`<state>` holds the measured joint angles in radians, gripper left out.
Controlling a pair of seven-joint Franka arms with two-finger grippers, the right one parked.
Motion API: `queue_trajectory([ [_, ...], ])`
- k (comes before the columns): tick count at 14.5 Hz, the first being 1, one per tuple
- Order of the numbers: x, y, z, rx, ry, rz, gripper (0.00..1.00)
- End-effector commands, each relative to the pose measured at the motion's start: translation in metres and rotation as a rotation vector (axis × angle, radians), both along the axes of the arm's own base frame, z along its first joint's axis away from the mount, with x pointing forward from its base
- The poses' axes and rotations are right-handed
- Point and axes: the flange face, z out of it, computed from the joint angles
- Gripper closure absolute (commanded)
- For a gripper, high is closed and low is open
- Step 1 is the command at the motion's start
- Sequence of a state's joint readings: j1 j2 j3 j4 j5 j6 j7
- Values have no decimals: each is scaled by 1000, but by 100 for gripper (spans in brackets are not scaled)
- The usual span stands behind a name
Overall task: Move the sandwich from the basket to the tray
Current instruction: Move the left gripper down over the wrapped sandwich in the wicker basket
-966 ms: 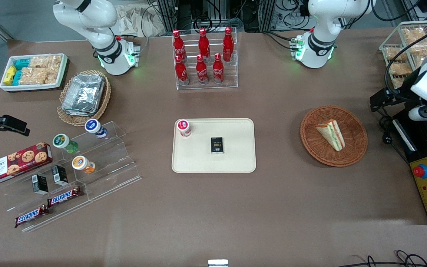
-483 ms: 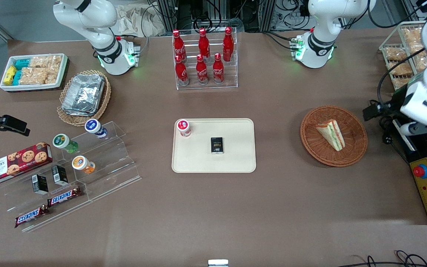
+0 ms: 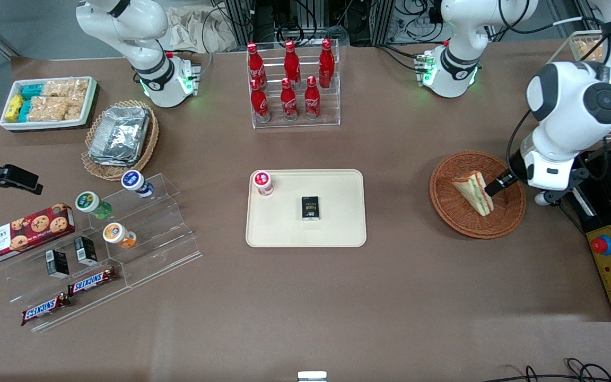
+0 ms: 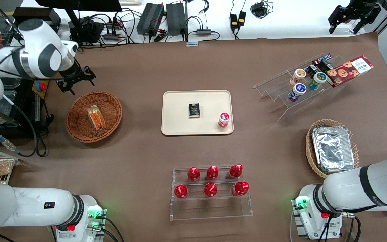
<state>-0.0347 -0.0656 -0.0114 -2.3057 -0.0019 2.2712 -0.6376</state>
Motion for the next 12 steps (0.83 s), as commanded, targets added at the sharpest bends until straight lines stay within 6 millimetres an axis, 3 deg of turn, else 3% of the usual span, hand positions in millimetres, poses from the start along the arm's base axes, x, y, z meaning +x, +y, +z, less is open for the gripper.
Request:
queue_trajectory([
  [1,-21,0,-30,-7,-33,66,0],
  [11,-43,6,-129,-12,-34,121,1],
  [12,-44,6,-134,-11,-28,119,23],
])
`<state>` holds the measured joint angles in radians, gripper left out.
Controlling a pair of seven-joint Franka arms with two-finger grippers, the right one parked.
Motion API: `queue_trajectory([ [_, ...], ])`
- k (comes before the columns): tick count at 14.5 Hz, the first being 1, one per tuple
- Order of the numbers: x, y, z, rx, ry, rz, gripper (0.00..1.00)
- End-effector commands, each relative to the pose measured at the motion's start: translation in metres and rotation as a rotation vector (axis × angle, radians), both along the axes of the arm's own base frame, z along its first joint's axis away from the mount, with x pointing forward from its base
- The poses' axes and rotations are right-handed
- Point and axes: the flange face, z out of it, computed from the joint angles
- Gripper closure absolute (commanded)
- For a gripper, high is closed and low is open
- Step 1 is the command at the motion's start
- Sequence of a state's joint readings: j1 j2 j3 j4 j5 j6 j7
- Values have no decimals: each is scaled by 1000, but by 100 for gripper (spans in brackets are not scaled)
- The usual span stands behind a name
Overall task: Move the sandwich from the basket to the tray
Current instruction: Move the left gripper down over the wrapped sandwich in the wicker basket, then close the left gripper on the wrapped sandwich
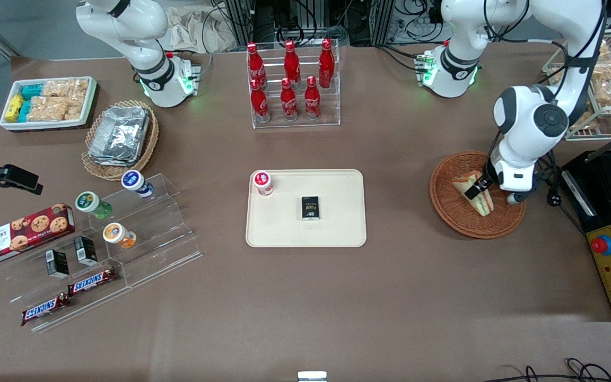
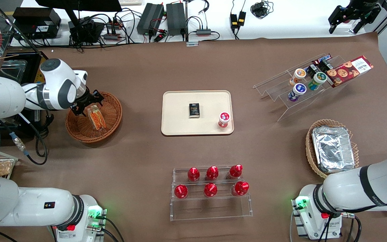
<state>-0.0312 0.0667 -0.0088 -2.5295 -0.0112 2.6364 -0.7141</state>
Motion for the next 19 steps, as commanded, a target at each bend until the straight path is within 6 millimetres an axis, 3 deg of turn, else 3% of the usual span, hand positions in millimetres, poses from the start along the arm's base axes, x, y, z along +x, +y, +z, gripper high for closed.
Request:
queue_trajectory([
  [1,-5,1,-14,-1,-16,23,71],
  [2,-7,1,-15,1,-14,12,100],
  [5,-1,1,-4,1,-29,15,100],
  [7,6,1,19,3,-34,7,100],
  [10,26,-2,67,13,-2,-54,100],
  [13,51,-12,132,16,31,-174,100],
  [14,60,-20,160,13,69,-210,100],
  [16,73,-56,207,-4,147,-330,100],
  [18,73,-102,230,-51,158,-422,100],
  [19,70,-126,231,-70,153,-456,100],
])
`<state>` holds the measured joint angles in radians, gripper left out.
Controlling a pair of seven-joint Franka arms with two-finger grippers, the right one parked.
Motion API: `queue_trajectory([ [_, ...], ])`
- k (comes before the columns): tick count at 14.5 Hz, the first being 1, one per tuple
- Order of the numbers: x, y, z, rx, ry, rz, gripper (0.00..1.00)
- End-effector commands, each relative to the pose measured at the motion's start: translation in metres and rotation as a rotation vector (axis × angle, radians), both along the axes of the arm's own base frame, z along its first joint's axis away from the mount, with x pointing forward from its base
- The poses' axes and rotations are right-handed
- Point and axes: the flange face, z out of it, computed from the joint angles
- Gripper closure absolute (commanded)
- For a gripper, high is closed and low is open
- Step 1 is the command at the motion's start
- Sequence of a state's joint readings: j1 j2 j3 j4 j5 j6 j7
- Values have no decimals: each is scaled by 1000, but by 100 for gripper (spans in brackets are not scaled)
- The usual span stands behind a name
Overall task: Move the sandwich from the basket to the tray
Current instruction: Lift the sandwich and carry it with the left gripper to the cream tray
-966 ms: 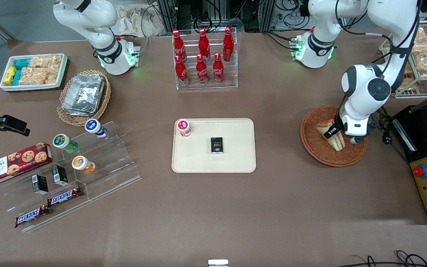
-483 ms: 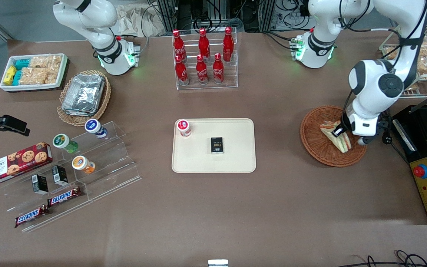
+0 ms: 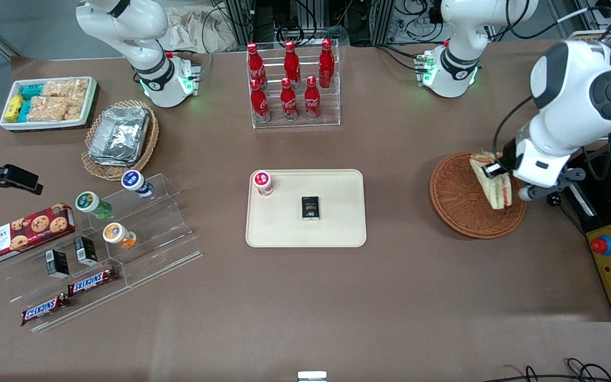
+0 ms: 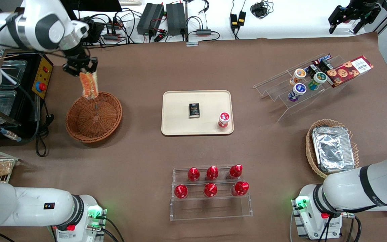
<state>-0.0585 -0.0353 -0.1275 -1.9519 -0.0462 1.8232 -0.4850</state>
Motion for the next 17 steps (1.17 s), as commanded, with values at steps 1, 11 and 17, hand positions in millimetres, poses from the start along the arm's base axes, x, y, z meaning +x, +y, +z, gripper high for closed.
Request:
queue_trajectory([
  [1,6,-71,-5,-60,32,-118,100],
  [11,-21,-286,-150,-166,-31,-230,100],
  [17,-31,-297,-241,-121,-75,-330,100],
])
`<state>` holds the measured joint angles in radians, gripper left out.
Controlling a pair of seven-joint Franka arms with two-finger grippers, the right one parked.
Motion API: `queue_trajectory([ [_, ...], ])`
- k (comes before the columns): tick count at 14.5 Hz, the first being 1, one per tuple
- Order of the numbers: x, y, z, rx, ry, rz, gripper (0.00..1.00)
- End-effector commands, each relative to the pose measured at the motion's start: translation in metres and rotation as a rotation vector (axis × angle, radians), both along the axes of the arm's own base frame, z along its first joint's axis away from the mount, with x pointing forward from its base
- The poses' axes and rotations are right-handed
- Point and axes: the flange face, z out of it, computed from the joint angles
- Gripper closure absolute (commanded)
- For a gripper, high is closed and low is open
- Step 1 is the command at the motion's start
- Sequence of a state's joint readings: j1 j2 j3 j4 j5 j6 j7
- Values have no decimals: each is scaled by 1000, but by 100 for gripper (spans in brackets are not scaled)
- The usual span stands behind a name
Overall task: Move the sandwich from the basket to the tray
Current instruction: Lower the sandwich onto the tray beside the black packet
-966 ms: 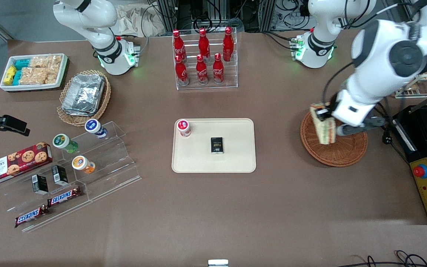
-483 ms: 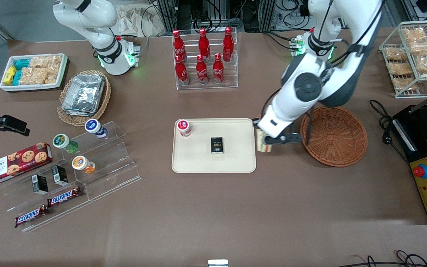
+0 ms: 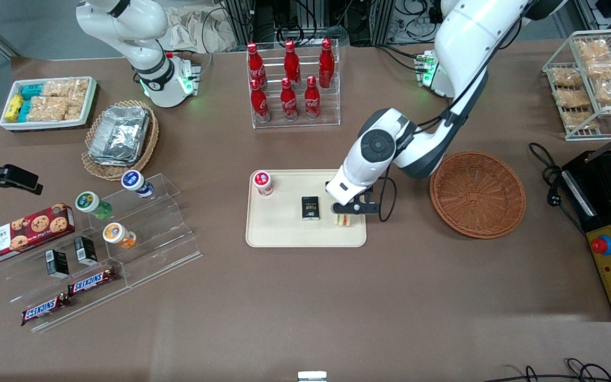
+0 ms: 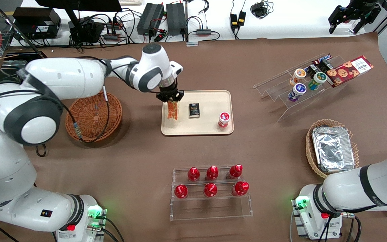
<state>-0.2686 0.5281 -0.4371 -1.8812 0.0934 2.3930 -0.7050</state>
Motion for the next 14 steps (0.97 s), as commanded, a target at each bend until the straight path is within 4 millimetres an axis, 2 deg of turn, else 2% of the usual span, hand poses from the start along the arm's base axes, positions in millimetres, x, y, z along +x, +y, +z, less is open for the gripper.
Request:
queue_trajectory([
  [1,2,3,-14,21,-21,-7,100],
  [4,4,14,-27,55,-19,-3,100],
  [5,5,13,-26,56,-21,19,86],
  [6,6,12,-25,66,-30,45,18],
  [7,3,6,-24,84,-51,53,0],
  [9,8,6,-17,93,-75,119,0],
  [11,21,6,4,70,-94,221,0],
  [14,48,39,78,70,-159,395,0],
])
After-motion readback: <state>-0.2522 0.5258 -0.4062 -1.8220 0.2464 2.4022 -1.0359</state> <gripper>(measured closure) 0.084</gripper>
